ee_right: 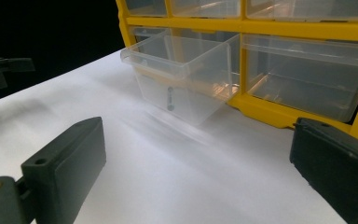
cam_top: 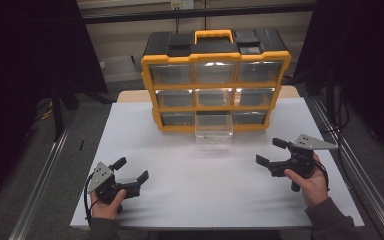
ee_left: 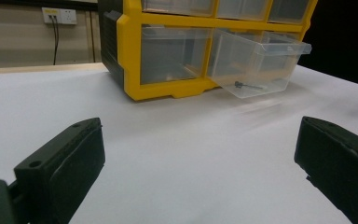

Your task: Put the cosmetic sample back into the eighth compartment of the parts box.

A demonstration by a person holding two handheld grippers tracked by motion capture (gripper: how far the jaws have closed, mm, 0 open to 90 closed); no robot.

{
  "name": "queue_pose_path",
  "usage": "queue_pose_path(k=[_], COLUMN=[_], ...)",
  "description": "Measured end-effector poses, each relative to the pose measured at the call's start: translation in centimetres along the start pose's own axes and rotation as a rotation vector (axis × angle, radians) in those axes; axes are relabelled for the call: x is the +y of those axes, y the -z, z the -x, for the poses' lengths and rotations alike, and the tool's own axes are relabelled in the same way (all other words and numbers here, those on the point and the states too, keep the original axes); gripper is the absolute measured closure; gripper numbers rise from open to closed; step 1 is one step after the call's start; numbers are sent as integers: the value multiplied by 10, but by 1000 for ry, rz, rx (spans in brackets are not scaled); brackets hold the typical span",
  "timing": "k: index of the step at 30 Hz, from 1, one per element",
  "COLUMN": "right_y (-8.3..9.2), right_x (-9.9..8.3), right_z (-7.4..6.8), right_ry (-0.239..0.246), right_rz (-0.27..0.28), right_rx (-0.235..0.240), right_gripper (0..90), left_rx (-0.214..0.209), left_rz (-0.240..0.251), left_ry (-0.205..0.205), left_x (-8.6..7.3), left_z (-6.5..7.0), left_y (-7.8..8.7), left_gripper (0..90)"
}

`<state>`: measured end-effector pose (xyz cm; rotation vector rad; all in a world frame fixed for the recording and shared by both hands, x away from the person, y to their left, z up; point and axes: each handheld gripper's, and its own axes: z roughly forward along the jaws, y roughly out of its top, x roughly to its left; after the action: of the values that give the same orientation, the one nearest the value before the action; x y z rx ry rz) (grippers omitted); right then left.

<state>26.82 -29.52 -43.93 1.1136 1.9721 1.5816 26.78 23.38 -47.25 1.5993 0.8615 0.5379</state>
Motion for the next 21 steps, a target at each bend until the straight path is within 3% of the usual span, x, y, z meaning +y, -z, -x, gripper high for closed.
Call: queue_pose_path(k=[13, 14, 21], right_y=[14, 15, 22], right_x=[-15, -17, -27], right_z=[0, -1, 2], right_ry=[-5, 2, -2], right_rz=[11, 14, 8], right_rx=[-19, -28, -44], right_gripper=[26, 26, 25], left_rx=[7, 8, 6], left_rz=[-1, 2, -1], left_ry=[0, 14, 0], left_x=[0, 0, 0], left_z=[0, 1, 0], left_y=[0, 0, 0], left_gripper=[17, 17, 17])
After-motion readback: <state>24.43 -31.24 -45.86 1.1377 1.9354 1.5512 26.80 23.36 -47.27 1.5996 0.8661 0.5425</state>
